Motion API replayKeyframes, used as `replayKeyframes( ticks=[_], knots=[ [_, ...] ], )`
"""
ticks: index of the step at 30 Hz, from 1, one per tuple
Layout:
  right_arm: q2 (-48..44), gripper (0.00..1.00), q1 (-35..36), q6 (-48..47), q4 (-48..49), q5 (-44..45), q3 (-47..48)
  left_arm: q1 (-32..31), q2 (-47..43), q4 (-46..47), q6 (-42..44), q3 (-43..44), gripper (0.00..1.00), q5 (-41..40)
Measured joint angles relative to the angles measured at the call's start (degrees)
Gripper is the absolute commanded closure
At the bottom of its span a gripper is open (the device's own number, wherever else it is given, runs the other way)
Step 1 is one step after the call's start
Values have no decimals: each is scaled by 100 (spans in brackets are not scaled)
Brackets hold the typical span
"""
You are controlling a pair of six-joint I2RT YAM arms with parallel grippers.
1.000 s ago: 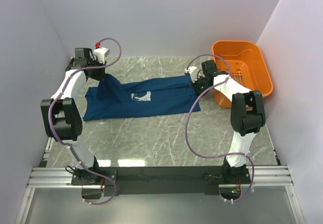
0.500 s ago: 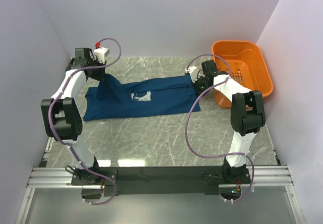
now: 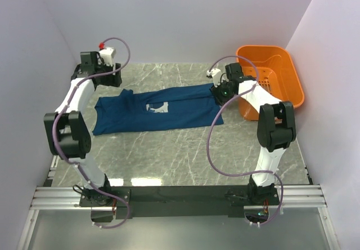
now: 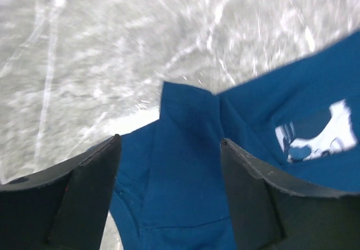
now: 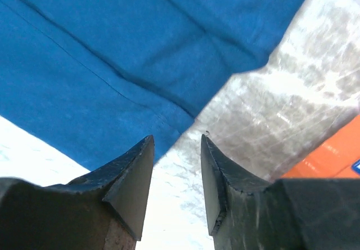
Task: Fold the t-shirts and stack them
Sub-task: Fold the tshirt
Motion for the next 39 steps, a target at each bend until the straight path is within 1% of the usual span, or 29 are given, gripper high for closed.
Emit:
replayKeyframes(
  ticks=[3,6,9,12,14,15,16,23,32,39],
  knots=[
    [-81,53,-2,125,-57,-199,81,151,-577,205,-542,-372,19,-66],
    [-284,53,-2,221,-212,-446,13,492,-1432,374,-1318,-955,19,-48],
    [-595,53,-4,299,-214,-686,-330,1025,-2308,605,-2247,-1766,18,13],
    [-813,53,-9,380,-262,-866,-750,1384,-2747,778,-2949,-2656,21,170],
    [-817,53,-9,409,-295,-933,-872,1425,-2702,730,-3296,-3086,24,258],
    [-815,53,-11,439,-308,-955,-922,1419,-2588,660,-3425,-3217,27,278],
    [-815,53,-11,472,-323,-964,-951,1414,-2455,564,-3541,-3270,28,284],
    [-793,53,-11,949,-227,-778,-1045,1405,-1526,-151,-3936,-3036,29,79],
    [-778,53,-15,1285,-157,-463,-1480,1408,-1453,-540,-3995,-3027,31,-227],
    [-728,53,-61,1394,-129,-326,-1484,1408,-1432,-820,-3871,-2955,32,-828]
  ],
)
